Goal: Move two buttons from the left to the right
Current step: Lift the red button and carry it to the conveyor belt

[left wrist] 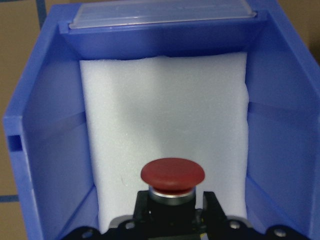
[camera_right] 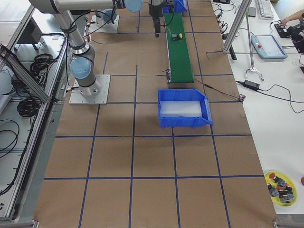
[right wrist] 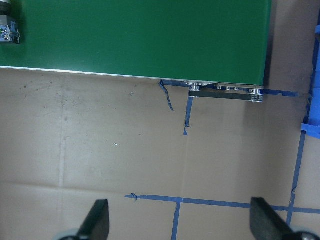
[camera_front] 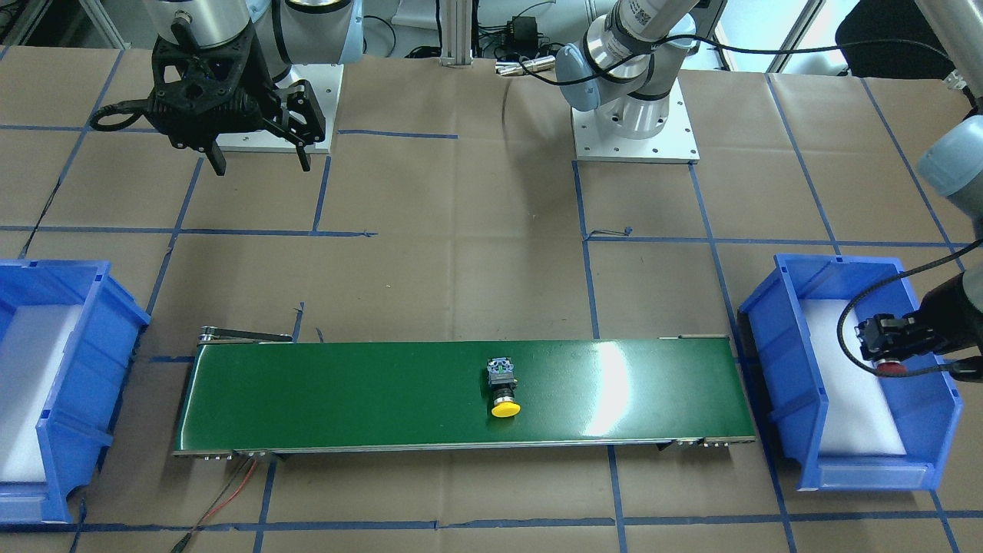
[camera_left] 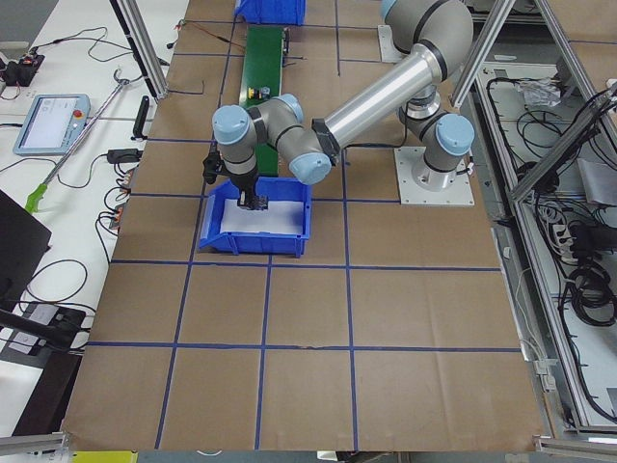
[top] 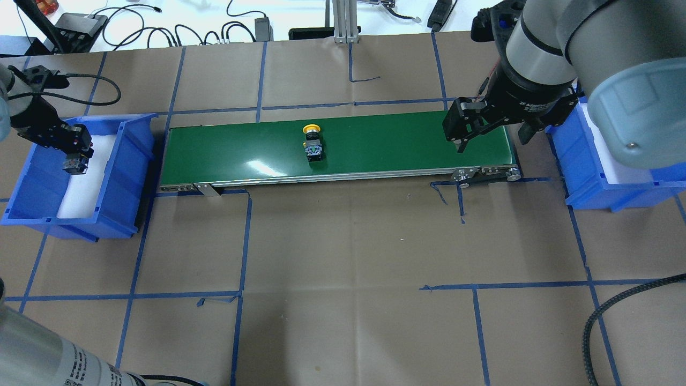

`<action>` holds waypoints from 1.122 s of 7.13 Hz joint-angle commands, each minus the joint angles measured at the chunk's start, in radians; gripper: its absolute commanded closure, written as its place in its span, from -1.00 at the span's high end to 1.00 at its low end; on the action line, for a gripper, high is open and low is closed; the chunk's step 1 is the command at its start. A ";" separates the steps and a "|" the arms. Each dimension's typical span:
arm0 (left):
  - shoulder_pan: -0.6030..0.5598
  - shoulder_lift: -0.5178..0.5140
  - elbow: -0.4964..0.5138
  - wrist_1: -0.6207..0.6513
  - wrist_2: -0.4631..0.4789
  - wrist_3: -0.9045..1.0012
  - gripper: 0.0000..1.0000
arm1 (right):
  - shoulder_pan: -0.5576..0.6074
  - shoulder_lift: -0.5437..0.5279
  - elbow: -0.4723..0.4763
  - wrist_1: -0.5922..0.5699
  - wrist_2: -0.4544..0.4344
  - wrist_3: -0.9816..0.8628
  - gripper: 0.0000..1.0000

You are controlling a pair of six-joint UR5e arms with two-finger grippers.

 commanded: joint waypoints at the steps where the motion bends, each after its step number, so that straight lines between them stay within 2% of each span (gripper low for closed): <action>1: 0.000 0.023 0.132 -0.156 0.012 -0.011 -1.00 | 0.000 0.000 -0.002 -0.001 0.000 0.000 1.00; 3: -0.037 0.026 0.171 -0.203 0.013 -0.037 -1.00 | 0.002 0.000 -0.002 -0.001 0.002 0.000 1.00; 6: -0.248 0.020 0.171 -0.190 0.018 -0.331 -1.00 | 0.002 0.000 -0.002 -0.001 0.000 0.000 1.00; 8: -0.336 0.000 0.157 -0.187 0.016 -0.448 -1.00 | 0.002 0.000 0.000 -0.001 0.002 0.000 1.00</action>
